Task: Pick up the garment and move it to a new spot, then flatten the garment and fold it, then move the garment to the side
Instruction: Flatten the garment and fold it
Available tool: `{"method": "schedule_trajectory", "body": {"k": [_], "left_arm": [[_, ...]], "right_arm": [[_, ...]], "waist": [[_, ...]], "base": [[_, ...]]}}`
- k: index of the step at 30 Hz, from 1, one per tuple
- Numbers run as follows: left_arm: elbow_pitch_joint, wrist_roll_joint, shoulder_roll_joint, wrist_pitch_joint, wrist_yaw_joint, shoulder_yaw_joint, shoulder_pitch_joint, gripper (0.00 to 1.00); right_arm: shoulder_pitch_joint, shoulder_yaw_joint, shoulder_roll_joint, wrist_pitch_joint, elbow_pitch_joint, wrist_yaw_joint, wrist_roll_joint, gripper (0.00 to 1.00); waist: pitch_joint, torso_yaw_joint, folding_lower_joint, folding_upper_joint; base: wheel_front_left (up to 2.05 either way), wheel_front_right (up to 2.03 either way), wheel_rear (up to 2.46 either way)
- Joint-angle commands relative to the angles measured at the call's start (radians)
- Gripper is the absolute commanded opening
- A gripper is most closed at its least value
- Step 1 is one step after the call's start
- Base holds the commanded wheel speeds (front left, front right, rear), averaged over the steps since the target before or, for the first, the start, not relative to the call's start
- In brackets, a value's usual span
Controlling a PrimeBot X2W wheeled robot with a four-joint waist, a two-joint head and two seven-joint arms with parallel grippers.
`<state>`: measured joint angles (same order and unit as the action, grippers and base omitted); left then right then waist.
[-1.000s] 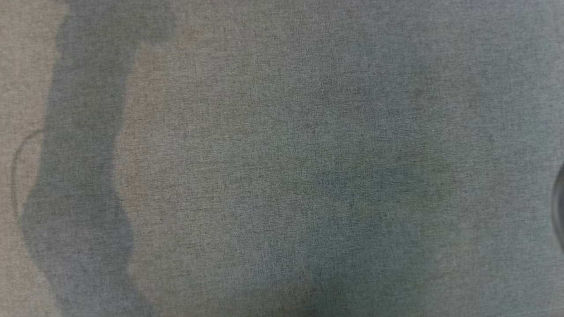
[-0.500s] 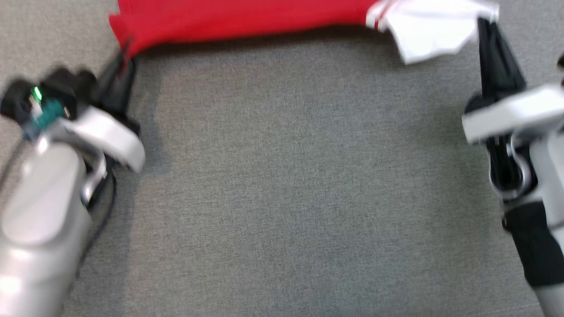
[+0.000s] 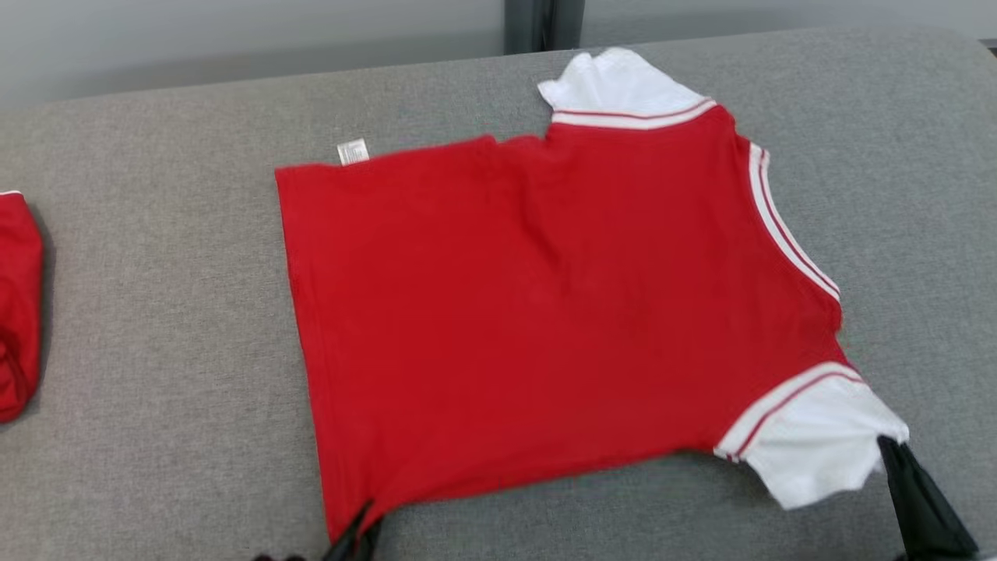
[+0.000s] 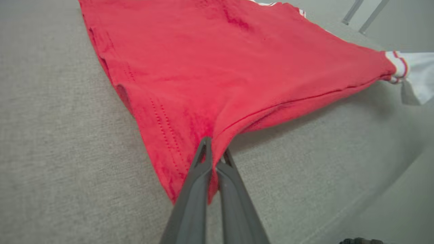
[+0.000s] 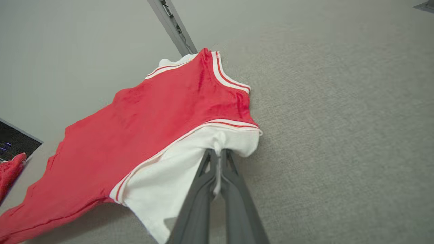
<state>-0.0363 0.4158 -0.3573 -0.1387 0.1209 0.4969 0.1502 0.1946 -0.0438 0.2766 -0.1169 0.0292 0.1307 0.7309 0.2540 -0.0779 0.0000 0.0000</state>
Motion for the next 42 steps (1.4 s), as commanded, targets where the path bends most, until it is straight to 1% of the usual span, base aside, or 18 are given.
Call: {"method": "schedule_trajectory", "body": {"k": [1, 3, 5, 9, 13, 14, 16, 18, 21, 22, 24, 28, 31, 32, 33, 34, 38, 42], "left_arm": [[-0.051, 0.010, -0.004, 0.015, 0.022, -0.005, 0.020, 0.00], [-0.151, 0.015, -0.012, 0.053, 0.043, 0.004, 0.066, 0.00], [-0.228, 0.033, -0.011, 0.087, 0.045, 0.009, 0.077, 0.00], [-0.310, 0.061, -0.033, 0.148, 0.016, -0.009, -0.002, 0.00], [-0.320, 0.104, -0.042, 0.206, -0.022, -0.041, -0.122, 0.00], [-0.311, 0.117, -0.041, 0.222, -0.034, -0.047, -0.157, 0.00], [-0.279, 0.149, -0.034, 0.255, -0.051, -0.060, -0.222, 0.00], [-0.216, 0.164, -0.038, 0.292, -0.067, -0.062, -0.281, 0.00], [-0.108, 0.184, -0.016, 0.318, -0.086, -0.060, -0.364, 0.00], [-0.070, 0.178, -0.017, 0.322, -0.095, -0.057, -0.391, 0.00], [-0.008, 0.195, 0.006, 0.327, -0.119, -0.044, -0.431, 0.00], [0.108, 0.192, 0.010, 0.343, -0.163, -0.017, -0.502, 0.00], [0.154, 0.179, 0.012, 0.338, -0.163, -0.014, -0.527, 0.00], [0.174, 0.177, 0.013, 0.339, -0.168, -0.009, -0.535, 0.35], [0.190, 0.177, 0.016, 0.335, -0.173, -0.008, -0.542, 0.84], [0.204, 0.179, 0.016, 0.331, -0.173, -0.010, -0.547, 1.00], [0.220, 0.178, 0.000, 0.310, -0.159, -0.028, -0.534, 1.00], [0.143, 0.199, -0.035, 0.302, -0.112, -0.068, -0.447, 1.00]], "right_arm": [[0.022, 0.018, -0.008, 0.014, 0.044, 0.000, 0.007, 0.00], [0.073, 0.048, -0.022, 0.043, 0.121, 0.000, 0.013, 0.00], [0.078, 0.073, -0.034, 0.074, 0.169, 0.000, 0.005, 0.00], [-0.029, 0.098, -0.046, 0.150, 0.199, 0.000, -0.029, 0.00], [-0.197, 0.099, -0.055, 0.232, 0.158, 0.000, -0.068, 0.00], [-0.243, 0.095, -0.047, 0.252, 0.140, 0.000, -0.089, 0.00], [-0.323, 0.085, -0.059, 0.289, 0.095, 0.000, -0.103, 0.00], [-0.395, 0.082, -0.062, 0.319, 0.037, 0.000, -0.121, 0.00], [-0.482, 0.071, -0.065, 0.350, -0.053, 0.000, -0.155, 0.00], [-0.505, 0.067, -0.065, 0.355, -0.084, 0.000, -0.169, 0.00], [-0.542, 0.060, -0.064, 0.362, -0.134, 0.000, -0.187, 0.00], [-0.603, 0.036, -0.063, 0.361, -0.210, 0.000, -0.212, 0.00], [-0.626, 0.011, -0.055, 0.348, -0.241, 0.000, -0.222, 0.00], [-0.636, 0.000, -0.051, 0.336, -0.253, 0.000, -0.227, 0.43], [-0.642, -0.013, -0.045, 0.331, -0.265, 0.000, -0.230, 1.00], [-0.647, -0.021, -0.039, 0.325, -0.276, 0.000, -0.235, 1.00], [-0.642, -0.043, 0.003, 0.288, -0.261, 0.000, -0.267, 1.00], [-0.579, -0.030, 0.059, 0.310, -0.189, 0.000, -0.303, 1.00]], "waist": [[0.010, 0.008, 0.0000, 0.0000], [0.023, 0.014, 0.0000, 0.0000], [0.033, 0.017, 0.0000, 0.0000], [0.051, 0.021, 0.0000, 0.0000], [0.064, 0.031, 0.0000, 0.0000], [0.066, 0.034, 0.0000, 0.0000], [0.071, 0.042, 0.0000, 0.0000], [0.076, 0.049, 0.0000, 0.0000], [0.086, 0.060, 0.0000, 0.0000], [0.089, 0.062, 0.0000, 0.0000], [0.095, 0.066, 0.0000, 0.0000], [0.107, 0.067, 0.0000, 0.0000], [0.110, 0.064, 0.0000, 0.0000], [0.111, 0.062, 0.0000, 0.0000], [0.111, 0.062, 0.0000, 0.0000], [0.110, 0.061, 0.0000, 0.0000], [0.091, 0.054, 0.0000, 0.0000], [0.057, 0.041, 0.0000, 0.0000]], "base": [[0.00, 0.00, 0.00], [0.00, 0.00, 0.00], [0.00, 0.00, 0.00], [0.00, 0.00, 0.00], [0.00, 0.00, 0.00], [0.00, 0.00, 0.00], [0.00, 0.00, 0.00], [0.00, 0.00, 0.00], [0.00, 0.00, 0.00], [0.00, 0.00, 0.00], [0.00, 0.00, 0.00], [0.00, 0.00, 0.00], [0.00, 0.00, 0.00], [0.00, 0.00, 0.00], [0.00, 0.00, 0.00], [0.00, 0.00, 0.00], [0.00, 0.00, 0.00], [0.00, 0.00, 0.00]]}}
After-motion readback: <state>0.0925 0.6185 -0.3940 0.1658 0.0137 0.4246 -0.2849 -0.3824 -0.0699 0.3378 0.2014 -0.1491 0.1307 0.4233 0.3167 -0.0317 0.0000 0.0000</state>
